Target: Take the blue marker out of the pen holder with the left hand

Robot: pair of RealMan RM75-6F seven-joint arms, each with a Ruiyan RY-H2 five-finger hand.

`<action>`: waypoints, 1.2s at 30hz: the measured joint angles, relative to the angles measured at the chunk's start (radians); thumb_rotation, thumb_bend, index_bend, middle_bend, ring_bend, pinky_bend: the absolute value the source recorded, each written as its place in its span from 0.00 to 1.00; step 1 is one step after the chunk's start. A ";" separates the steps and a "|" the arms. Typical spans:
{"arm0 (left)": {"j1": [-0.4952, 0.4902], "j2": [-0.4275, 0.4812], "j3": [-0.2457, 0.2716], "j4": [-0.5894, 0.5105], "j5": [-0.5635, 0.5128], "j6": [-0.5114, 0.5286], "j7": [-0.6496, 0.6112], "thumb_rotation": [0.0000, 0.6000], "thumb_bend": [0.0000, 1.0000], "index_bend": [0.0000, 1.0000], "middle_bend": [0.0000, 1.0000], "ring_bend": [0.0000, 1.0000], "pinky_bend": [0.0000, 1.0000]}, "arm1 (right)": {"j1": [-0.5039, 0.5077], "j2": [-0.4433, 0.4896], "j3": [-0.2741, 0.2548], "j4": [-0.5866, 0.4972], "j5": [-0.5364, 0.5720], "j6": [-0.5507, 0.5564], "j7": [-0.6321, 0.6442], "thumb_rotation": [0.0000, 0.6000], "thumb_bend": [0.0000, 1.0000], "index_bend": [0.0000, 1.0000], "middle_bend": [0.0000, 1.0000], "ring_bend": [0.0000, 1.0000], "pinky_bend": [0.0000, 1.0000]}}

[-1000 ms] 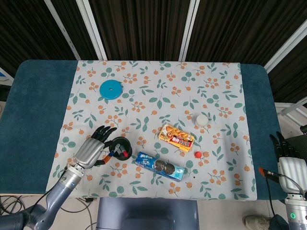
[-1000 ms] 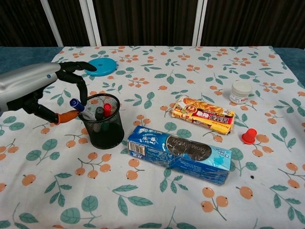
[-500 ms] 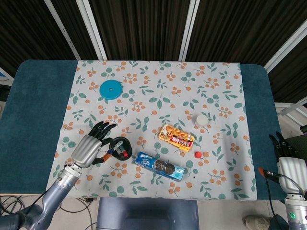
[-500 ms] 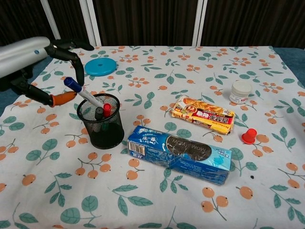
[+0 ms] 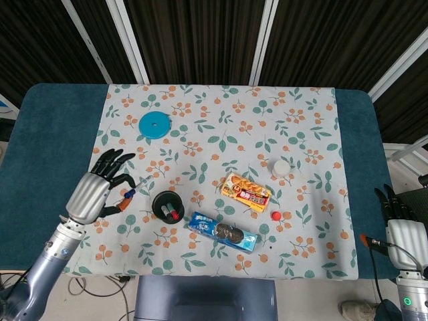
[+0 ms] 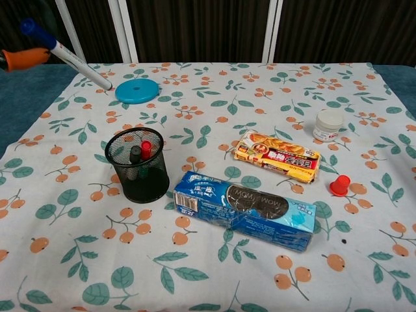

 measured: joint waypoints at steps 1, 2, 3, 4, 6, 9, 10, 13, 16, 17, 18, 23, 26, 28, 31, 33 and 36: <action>0.001 0.008 0.000 0.008 0.001 0.001 -0.014 1.00 0.38 0.55 0.12 0.00 0.00 | 0.000 0.000 0.000 0.000 0.000 0.000 0.000 1.00 0.12 0.09 0.03 0.15 0.24; 0.002 0.014 0.000 0.017 0.000 0.001 -0.029 1.00 0.38 0.55 0.12 0.00 0.00 | 0.000 0.000 0.000 0.000 0.001 0.000 -0.001 1.00 0.12 0.09 0.03 0.15 0.24; 0.003 0.021 0.000 0.033 -0.003 -0.002 -0.049 1.00 0.38 0.55 0.12 0.00 0.00 | 0.000 -0.001 0.000 0.000 0.001 0.001 -0.002 1.00 0.12 0.09 0.03 0.15 0.24; 0.004 0.025 0.001 0.046 -0.006 -0.005 -0.064 1.00 0.39 0.55 0.12 0.00 0.00 | 0.000 -0.002 0.000 0.000 0.001 0.001 -0.004 1.00 0.12 0.09 0.03 0.15 0.24; 0.003 0.032 0.004 0.079 -0.019 -0.023 -0.096 1.00 0.39 0.56 0.12 0.00 0.00 | 0.000 -0.002 0.000 -0.001 0.001 0.001 -0.005 1.00 0.12 0.09 0.03 0.15 0.24; -0.002 0.029 0.008 0.130 -0.040 -0.054 -0.128 1.00 0.39 0.56 0.13 0.00 0.00 | -0.001 -0.004 0.000 -0.001 0.001 0.002 -0.008 1.00 0.12 0.09 0.03 0.15 0.24; -0.004 0.025 0.009 0.147 -0.046 -0.063 -0.137 1.00 0.39 0.56 0.13 0.00 0.00 | -0.001 -0.004 0.000 -0.002 0.002 0.002 -0.009 1.00 0.12 0.09 0.03 0.15 0.24; -0.017 0.002 0.009 0.211 -0.057 -0.089 -0.175 1.00 0.38 0.56 0.13 0.00 0.00 | -0.001 -0.003 0.001 -0.004 0.006 -0.001 -0.008 1.00 0.12 0.09 0.03 0.15 0.24; -0.036 -0.029 0.007 0.280 -0.061 -0.113 -0.214 1.00 0.39 0.57 0.14 0.00 0.00 | -0.001 -0.002 0.002 -0.005 0.008 -0.003 -0.006 1.00 0.12 0.09 0.03 0.15 0.24; -0.043 -0.039 0.006 0.300 -0.062 -0.121 -0.226 1.00 0.39 0.57 0.14 0.00 0.00 | 0.000 -0.002 0.002 -0.005 0.008 -0.003 -0.007 1.00 0.12 0.09 0.03 0.15 0.24; -0.054 -0.053 0.004 0.327 -0.063 -0.134 -0.241 1.00 0.38 0.57 0.14 0.00 0.00 | 0.000 -0.002 0.002 -0.005 0.008 -0.003 -0.007 1.00 0.12 0.09 0.03 0.15 0.24; -0.098 -0.114 0.002 0.418 -0.065 -0.188 -0.296 1.00 0.38 0.57 0.15 0.00 0.00 | -0.001 -0.002 0.002 -0.005 0.007 -0.001 -0.006 1.00 0.12 0.09 0.03 0.15 0.24; -0.119 -0.148 0.004 0.463 -0.070 -0.220 -0.322 1.00 0.38 0.57 0.15 0.00 0.00 | -0.002 -0.001 0.002 -0.005 0.008 -0.001 -0.005 1.00 0.12 0.09 0.03 0.15 0.24; -0.131 -0.168 0.006 0.490 -0.073 -0.238 -0.341 1.00 0.38 0.57 0.16 0.00 0.00 | -0.002 -0.001 0.001 -0.004 0.007 -0.001 -0.005 1.00 0.12 0.09 0.03 0.15 0.24; -0.145 -0.193 0.010 0.528 -0.070 -0.249 -0.369 1.00 0.38 0.57 0.16 0.00 0.00 | -0.002 0.000 0.002 -0.006 0.008 -0.002 -0.004 1.00 0.12 0.09 0.03 0.15 0.24; -0.153 -0.212 0.015 0.561 -0.065 -0.256 -0.386 1.00 0.38 0.56 0.16 0.00 0.00 | -0.002 0.000 0.002 -0.006 0.009 -0.001 -0.004 1.00 0.12 0.09 0.03 0.15 0.24; -0.163 -0.241 0.023 0.611 -0.058 -0.263 -0.409 1.00 0.38 0.56 0.16 0.00 0.00 | -0.002 0.000 0.002 -0.007 0.010 -0.003 -0.003 1.00 0.12 0.09 0.03 0.15 0.24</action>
